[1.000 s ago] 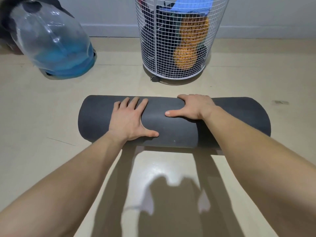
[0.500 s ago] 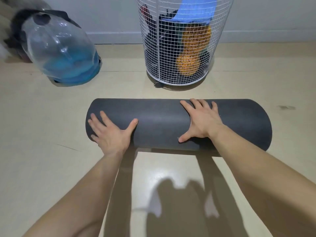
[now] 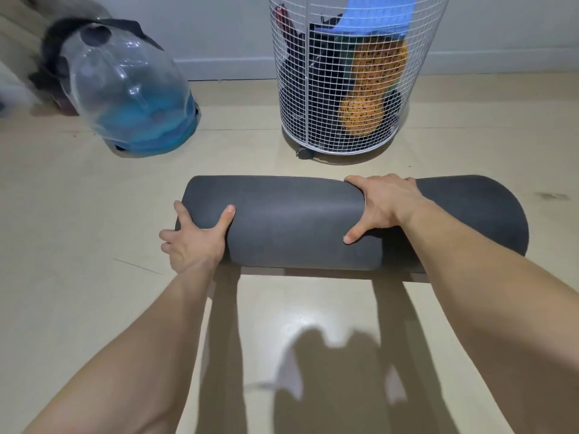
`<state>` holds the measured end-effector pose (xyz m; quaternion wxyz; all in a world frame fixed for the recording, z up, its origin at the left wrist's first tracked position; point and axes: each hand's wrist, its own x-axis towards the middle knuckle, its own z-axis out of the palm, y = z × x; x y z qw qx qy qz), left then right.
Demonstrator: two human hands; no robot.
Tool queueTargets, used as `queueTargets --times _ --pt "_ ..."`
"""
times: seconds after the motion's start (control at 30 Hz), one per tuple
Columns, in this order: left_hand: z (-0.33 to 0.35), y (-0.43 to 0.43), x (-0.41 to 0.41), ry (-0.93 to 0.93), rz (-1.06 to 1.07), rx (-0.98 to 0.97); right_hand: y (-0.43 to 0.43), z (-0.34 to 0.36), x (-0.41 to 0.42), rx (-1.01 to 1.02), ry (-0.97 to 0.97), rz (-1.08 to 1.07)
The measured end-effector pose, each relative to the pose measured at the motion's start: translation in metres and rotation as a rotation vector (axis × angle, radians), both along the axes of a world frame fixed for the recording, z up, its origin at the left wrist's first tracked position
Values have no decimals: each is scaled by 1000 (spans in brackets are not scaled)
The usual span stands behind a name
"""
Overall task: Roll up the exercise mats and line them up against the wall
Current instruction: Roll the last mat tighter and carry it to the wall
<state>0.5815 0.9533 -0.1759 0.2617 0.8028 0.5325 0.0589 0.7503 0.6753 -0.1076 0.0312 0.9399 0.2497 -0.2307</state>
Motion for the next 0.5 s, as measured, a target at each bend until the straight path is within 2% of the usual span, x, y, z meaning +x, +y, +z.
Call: queueTargets --times 0.2,0.23,0.27,0.33,0.4,0.43,0.5 --pt "44 9 -52 325 3 -60 -2 17 -62 10 363 -55" --pt "48 3 -58 375 -24 -17 -4 14 -72 28 382 -69" --pt "50 -8 -62 393 -116 62 -6 12 -78 48 376 -78" --pt "47 -49 -62 358 -488 203 -10 8 -82 77 346 -80" --pt "42 -98 -57 396 -864 199 -17 3 -80 129 282 -76" --pt "39 -115 -54 436 -944 181 -22 1 -80 147 228 -71" --pt "32 -126 -42 446 -947 183 -36 -9 -88 152 66 -93"
